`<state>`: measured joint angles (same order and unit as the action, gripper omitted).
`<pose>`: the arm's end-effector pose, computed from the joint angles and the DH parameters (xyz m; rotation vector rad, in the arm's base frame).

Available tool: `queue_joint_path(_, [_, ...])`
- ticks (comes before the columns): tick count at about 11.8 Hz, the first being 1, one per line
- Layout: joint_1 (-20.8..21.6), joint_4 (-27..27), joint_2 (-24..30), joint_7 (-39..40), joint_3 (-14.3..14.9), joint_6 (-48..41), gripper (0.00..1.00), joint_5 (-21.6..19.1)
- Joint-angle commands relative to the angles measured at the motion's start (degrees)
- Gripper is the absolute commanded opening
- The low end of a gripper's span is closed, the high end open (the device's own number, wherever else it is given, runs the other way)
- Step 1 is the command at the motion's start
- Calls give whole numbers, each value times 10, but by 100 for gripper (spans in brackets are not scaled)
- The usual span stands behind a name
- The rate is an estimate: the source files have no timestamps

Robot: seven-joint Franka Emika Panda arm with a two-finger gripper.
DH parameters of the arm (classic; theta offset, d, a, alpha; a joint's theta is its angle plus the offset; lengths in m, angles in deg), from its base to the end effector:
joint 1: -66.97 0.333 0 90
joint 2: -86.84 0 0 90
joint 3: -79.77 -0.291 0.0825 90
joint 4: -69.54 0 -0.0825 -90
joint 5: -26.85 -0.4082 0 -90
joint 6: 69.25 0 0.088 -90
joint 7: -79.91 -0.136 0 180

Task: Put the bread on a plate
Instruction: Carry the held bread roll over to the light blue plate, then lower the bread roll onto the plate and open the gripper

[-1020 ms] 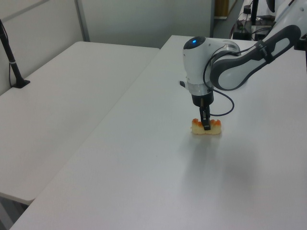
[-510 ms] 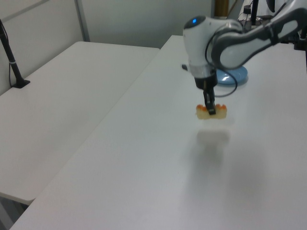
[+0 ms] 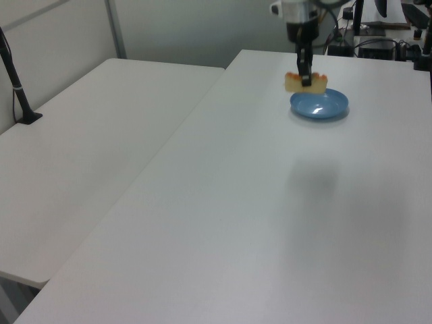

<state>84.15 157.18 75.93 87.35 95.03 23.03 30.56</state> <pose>0.6233 0.0227 0.4838 3.0166 0.2590 -0.1640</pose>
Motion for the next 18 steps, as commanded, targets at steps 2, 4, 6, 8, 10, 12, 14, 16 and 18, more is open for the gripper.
queue_joint_path(2, [-31,-30,-1,82,91,-2,28,1])
queue_joint_path(4, [-41,-29,-18,112,128,24,29,0])
queue_joint_path(6, [-50,-26,-52,129,167,71,29,-3])
queue_joint_path(8, [-71,-13,-76,135,170,112,30,-3])
queue_joint_path(10, [-86,10,-104,135,173,172,30,-2])
queue_joint_path(12, [-93,20,-125,134,173,192,32,-2])
queue_joint_path(14, [-90,36,-141,126,172,210,39,-3])
queue_joint_path(16, [-89,44,-162,107,167,236,41,-3])
queue_joint_path(18, [-87,45,-184,73,165,260,52,-3])
